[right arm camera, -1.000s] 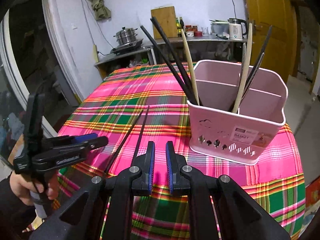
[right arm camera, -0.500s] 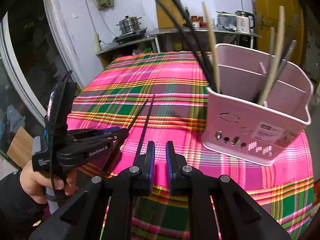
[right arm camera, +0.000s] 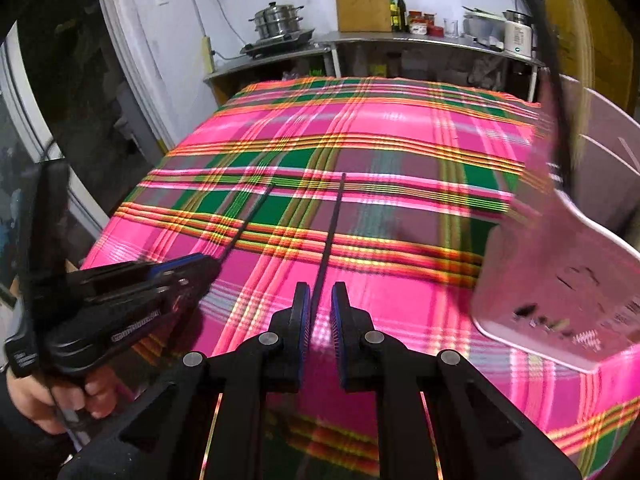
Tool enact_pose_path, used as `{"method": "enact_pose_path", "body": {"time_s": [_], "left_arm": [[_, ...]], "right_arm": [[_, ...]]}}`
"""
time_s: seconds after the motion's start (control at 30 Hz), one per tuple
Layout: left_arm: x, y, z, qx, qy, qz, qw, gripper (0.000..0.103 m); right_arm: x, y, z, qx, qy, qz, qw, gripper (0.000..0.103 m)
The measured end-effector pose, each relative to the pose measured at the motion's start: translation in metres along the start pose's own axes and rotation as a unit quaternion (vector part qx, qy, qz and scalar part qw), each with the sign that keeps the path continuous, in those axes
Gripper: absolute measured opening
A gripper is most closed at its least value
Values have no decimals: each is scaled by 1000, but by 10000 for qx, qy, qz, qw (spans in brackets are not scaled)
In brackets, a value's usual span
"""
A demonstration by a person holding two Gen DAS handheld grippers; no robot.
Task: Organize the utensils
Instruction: 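Close the left tool on a black chopstick while the right tool grasps another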
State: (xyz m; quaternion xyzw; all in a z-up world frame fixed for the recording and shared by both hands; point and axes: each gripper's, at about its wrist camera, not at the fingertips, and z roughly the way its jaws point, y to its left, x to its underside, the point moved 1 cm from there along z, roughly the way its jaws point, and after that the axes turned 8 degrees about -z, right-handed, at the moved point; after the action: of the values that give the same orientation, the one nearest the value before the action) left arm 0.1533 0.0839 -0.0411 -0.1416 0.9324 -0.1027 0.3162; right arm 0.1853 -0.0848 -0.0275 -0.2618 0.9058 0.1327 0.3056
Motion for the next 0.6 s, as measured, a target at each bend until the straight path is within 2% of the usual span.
{"method": "enact_pose_path", "body": {"time_s": [0.27, 0.6], "left_arm": [[-6, 13, 0, 12, -13, -143, 9999, 9], [-21, 6, 18, -12, 135, 106, 9999, 9]], "right_arm": [[-13, -1, 30, 22, 163, -13, 9999, 11], [-26, 0, 55, 58, 331, -70, 9994, 11]]}}
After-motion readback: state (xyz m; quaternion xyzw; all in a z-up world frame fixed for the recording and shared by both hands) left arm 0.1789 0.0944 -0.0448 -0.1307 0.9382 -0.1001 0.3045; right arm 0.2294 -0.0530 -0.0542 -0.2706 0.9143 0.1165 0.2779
